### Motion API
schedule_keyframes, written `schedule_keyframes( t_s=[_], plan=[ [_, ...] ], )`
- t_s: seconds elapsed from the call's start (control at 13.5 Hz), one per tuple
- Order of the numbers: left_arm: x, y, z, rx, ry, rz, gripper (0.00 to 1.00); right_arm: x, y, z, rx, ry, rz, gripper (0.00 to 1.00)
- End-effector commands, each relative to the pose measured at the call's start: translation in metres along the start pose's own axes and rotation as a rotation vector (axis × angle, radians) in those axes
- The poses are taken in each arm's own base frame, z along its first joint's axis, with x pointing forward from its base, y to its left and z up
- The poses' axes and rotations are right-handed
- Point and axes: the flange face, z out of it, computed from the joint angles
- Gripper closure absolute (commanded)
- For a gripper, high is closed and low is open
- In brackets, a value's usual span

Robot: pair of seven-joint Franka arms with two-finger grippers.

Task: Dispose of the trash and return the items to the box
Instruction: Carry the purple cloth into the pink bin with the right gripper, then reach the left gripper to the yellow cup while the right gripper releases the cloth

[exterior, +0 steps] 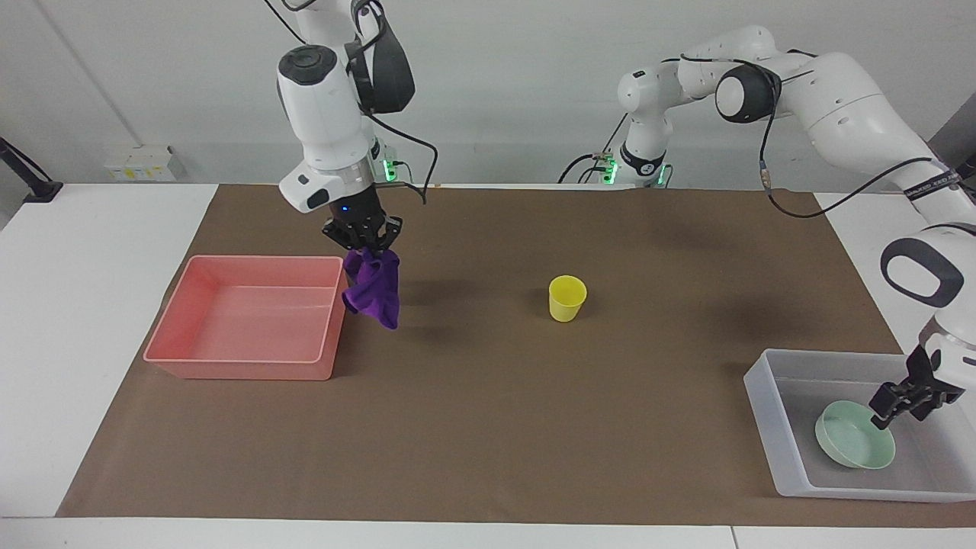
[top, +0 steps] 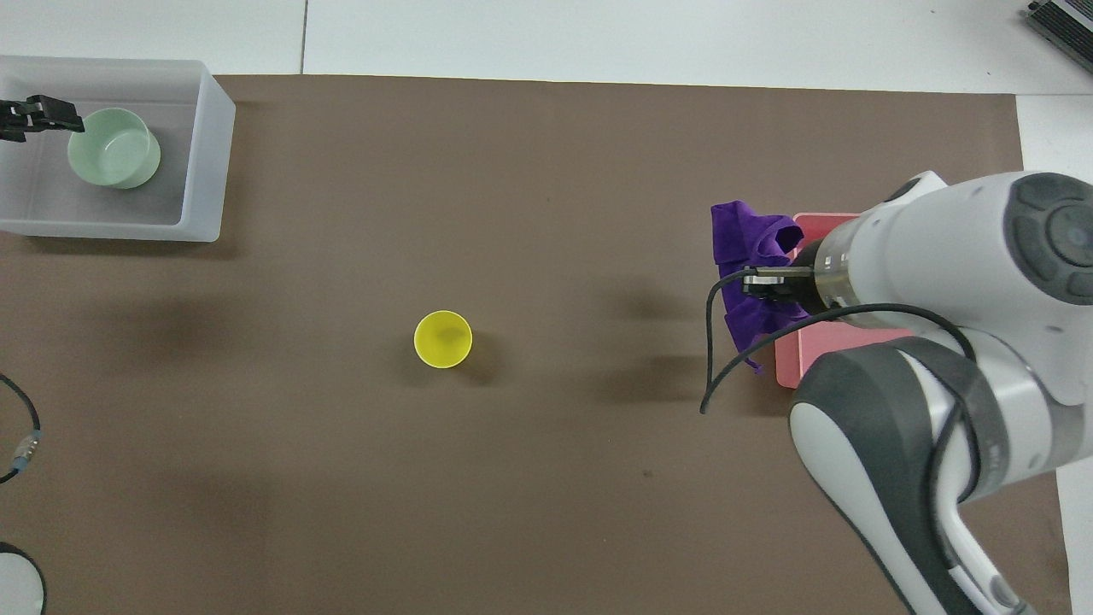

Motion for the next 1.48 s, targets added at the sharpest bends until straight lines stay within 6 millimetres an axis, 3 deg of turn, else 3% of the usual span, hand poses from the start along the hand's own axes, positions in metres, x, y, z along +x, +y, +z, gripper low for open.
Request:
schedule_keyframes(
  t_s=[0.0, 0.22, 0.44, 0.59, 0.81, 1.03, 1.4],
  plan=[
    [-0.018, 0.045, -0.037, 0.006, -0.025, 0.075, 0.00, 0.000, 0.045, -0.022, -0.012, -0.004, -0.022, 1.00],
    [-0.048, 0.097, -0.079, -0.007, -0.040, 0.140, 0.00, 0.005, 0.103, -0.027, -0.025, -0.021, -0.120, 1.00],
    [-0.085, 0.156, -0.096, -0.028, -0.082, 0.219, 0.00, 0.010, 0.147, -0.024, -0.032, -0.006, -0.238, 1.00],
    [-0.112, 0.195, -0.097, -0.040, -0.114, 0.243, 0.00, 0.012, 0.170, -0.017, -0.043, 0.023, -0.341, 1.00],
    [-0.141, 0.259, -0.092, -0.058, -0.142, 0.271, 0.00, 0.016, 0.178, 0.002, -0.100, 0.040, -0.434, 1.00],
    [-0.180, 0.303, -0.081, -0.074, -0.152, 0.325, 0.00, 0.022, 0.176, 0.033, -0.099, 0.042, -0.445, 1.00],
    [-0.245, 0.349, -0.065, -0.091, -0.165, 0.402, 0.00, 0.007, 0.178, 0.096, -0.075, -0.052, -0.444, 1.00]
  ],
)
